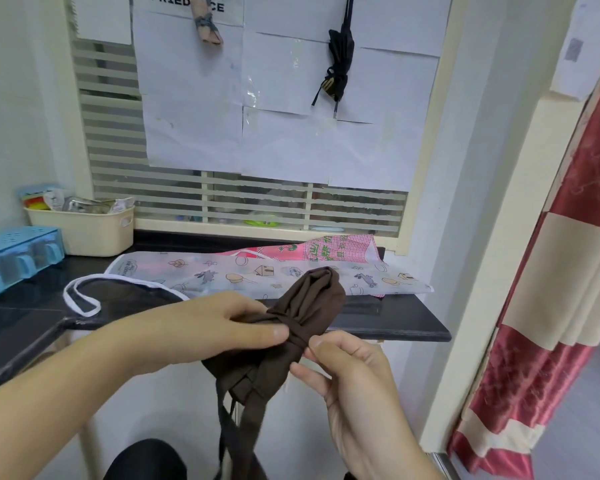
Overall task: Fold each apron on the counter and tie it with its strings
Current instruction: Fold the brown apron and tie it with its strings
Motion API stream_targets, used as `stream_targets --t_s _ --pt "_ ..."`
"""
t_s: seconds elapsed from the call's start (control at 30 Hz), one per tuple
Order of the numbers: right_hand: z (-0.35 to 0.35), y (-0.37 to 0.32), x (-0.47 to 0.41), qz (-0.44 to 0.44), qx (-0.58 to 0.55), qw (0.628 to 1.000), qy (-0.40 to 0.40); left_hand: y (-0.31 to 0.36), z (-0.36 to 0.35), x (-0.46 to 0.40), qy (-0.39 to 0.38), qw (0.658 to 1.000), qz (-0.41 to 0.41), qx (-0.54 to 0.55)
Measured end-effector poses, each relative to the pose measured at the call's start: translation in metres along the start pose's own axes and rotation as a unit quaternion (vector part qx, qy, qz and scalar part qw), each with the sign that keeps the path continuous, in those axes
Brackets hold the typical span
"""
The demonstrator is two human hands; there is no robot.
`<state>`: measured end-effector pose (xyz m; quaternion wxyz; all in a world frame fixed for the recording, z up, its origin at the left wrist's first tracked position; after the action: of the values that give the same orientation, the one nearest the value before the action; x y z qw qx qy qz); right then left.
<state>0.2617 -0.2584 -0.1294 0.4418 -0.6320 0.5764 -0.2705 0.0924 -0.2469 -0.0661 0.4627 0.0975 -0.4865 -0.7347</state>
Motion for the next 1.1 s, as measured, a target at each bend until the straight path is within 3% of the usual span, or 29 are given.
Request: stream_targets --t_s 0.1,0.23,0.4,0.47,0.63,0.83,1.03,1.1 --pt "0.002 0.002 -0.003 -0.002 0.009 1.000 -0.001 0.000 -0.002 -0.003 0.012 1.000 -0.016 -0.010" --pt "0.005 -0.001 -0.009 0.017 0.003 0.999 -0.034 0.001 -0.003 -0.006 0.068 0.995 -0.051 0.057" --pt "0.000 0.017 -0.011 -0.045 -0.080 0.992 -0.089 0.001 0.004 -0.007 0.128 0.979 -0.093 0.125" --pt "-0.011 0.027 -0.010 -0.067 -0.106 0.982 -0.141 0.002 0.003 -0.006 0.121 0.974 -0.107 0.156" --pt "-0.035 0.041 -0.008 -0.070 -0.043 0.972 -0.220 -0.001 -0.005 -0.009 0.067 0.971 -0.118 0.194" --pt "-0.010 0.036 -0.005 -0.102 0.129 0.983 -0.087 0.000 0.007 -0.001 0.123 0.972 -0.120 0.162" --pt "0.017 0.030 0.005 -0.089 0.301 0.949 -0.023 -0.012 0.015 -0.004 0.191 0.979 -0.069 -0.033" --pt "0.021 0.018 0.012 -0.066 0.390 0.918 0.000 -0.015 0.014 -0.005 0.194 0.977 -0.049 -0.077"
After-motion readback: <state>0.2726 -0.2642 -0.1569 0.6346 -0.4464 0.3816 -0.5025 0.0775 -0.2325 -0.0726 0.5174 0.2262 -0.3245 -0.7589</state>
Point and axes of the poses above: each hand's wrist, its own x-axis away from the middle knuckle, its own z-axis out of the back of the hand, y = z × x, the point moved 7 cm from there along -x, towards the middle knuckle, and after that the axes turned 14 degrees about -y, right-handed, at the moved point
